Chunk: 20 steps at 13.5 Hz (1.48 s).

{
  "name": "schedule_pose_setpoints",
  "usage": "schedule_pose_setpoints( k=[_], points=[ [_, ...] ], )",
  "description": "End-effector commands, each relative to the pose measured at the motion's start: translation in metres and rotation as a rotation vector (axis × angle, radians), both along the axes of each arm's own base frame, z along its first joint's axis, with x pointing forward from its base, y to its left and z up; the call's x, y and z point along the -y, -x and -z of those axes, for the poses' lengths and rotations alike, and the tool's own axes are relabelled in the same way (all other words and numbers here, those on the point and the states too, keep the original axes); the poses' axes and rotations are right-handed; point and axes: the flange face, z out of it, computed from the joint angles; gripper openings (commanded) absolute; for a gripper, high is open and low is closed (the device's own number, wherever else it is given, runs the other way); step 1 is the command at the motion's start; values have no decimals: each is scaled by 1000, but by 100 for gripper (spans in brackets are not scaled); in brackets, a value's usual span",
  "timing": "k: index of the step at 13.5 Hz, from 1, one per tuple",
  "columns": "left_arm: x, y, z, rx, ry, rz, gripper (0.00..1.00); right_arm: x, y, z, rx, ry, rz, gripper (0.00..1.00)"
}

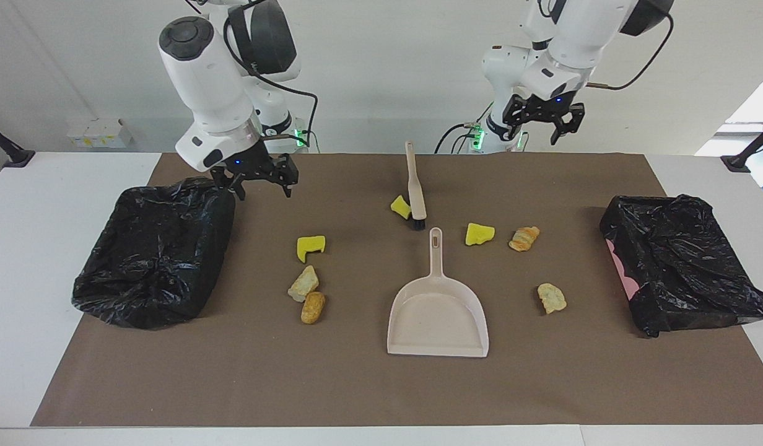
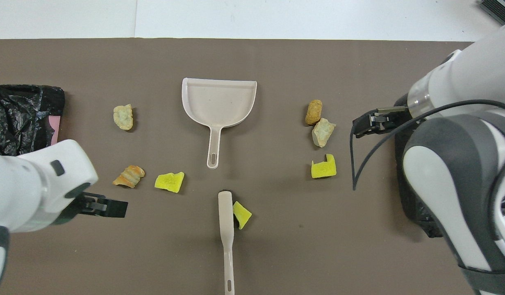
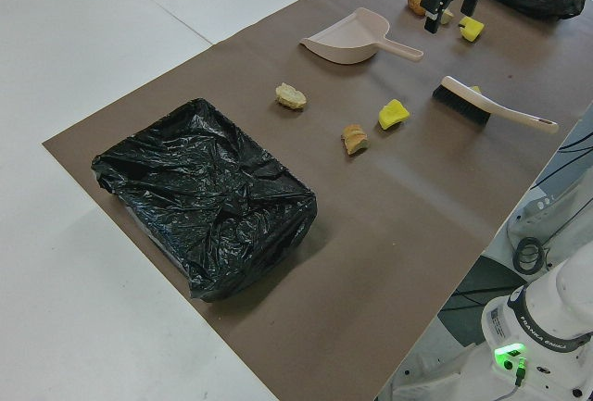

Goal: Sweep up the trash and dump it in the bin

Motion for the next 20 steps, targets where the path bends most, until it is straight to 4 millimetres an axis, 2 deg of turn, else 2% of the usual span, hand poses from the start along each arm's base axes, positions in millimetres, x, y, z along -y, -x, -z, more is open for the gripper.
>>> schedule_pose_setpoints(
  k=[1, 4, 5, 7, 9, 11, 14, 17, 19, 20],
  points=[
    [39, 32, 32, 13, 14, -35, 100, -37, -12, 30, -18, -12, 34, 100],
    [83, 56, 51, 38, 27, -66, 100, -78, -18, 54, 10, -33, 45, 100],
    [90, 61, 59, 42, 29, -81, 100, -90, -19, 62, 13, -33, 63, 100],
    [112, 76, 82, 34, 20, -64, 100, -125, -20, 85, 29, -43, 93, 100],
    [122, 92, 99, 32, 27, -84, 100, -147, -25, 102, 51, -64, 136, 100],
    [137, 104, 108, 17, 25, -90, 100, -183, -25, 112, 53, -78, 180, 100],
    [165, 137, 151, 14, 10, -87, 100, -242, -21, 141, 47, -87, 253, 100],
    [182, 156, 184, 8, -10, -81, 100, -291, -5, 170, 46, -73, 260, 100],
    [196, 161, 205, 10, -23, -124, 91, -311, -3, 190, 43, -57, 302, 100],
    [197, 163, 213, 11, -25, -133, 87, -318, 0, 193, 45, -50, 293, 100]
  ],
)
